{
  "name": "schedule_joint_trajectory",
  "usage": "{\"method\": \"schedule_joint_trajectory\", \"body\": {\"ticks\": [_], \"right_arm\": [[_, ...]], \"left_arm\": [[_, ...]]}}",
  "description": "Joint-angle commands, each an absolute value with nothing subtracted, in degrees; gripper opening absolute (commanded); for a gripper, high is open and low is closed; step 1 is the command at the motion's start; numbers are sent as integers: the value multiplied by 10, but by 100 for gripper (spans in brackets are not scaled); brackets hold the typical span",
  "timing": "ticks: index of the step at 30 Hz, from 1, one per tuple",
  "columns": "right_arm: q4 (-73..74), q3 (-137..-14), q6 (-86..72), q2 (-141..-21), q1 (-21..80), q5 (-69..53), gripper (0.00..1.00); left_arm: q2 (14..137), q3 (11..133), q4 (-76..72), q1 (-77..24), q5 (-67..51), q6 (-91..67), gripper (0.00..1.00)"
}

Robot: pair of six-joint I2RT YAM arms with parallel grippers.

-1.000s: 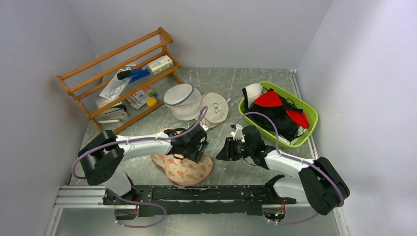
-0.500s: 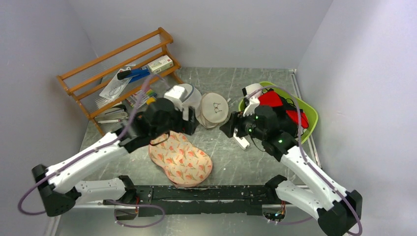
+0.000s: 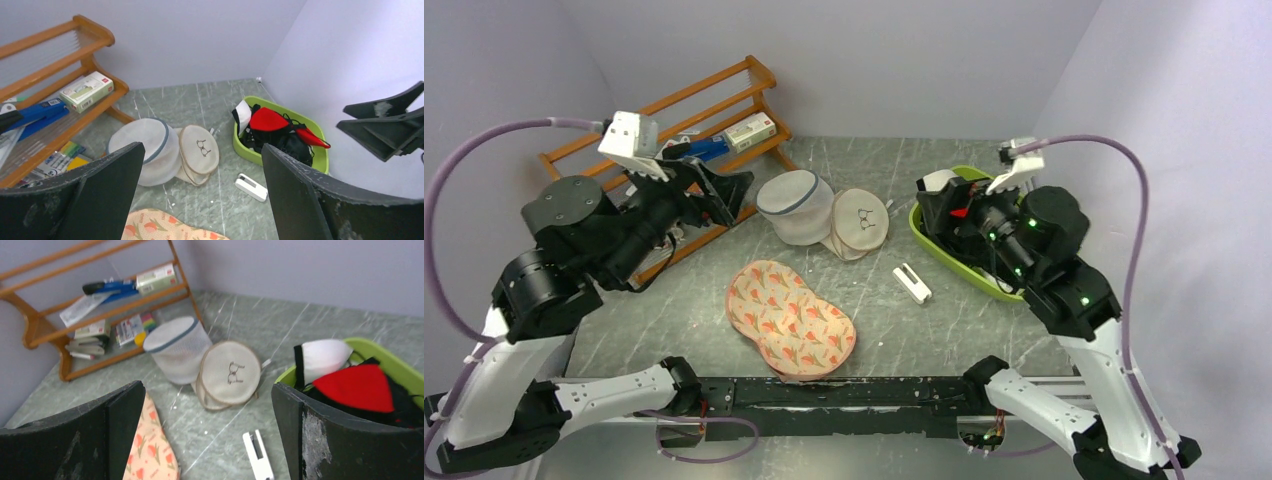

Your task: Unzip the laundry bag and remove the bra

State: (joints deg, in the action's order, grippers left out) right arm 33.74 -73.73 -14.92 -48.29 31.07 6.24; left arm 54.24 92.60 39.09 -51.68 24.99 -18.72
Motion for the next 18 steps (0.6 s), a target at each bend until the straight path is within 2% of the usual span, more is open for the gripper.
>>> {"method": "schedule_joint_trajectory", "body": {"ticks": [1,18], "right_arm": [[369,-787,-115,-468,308,113,100],[356,-773,-140,-421,308,192,100]], "left_arm": [[541,951,430,-516,269,-160,99],[529,922,416,-515,258,-163,99]]}}
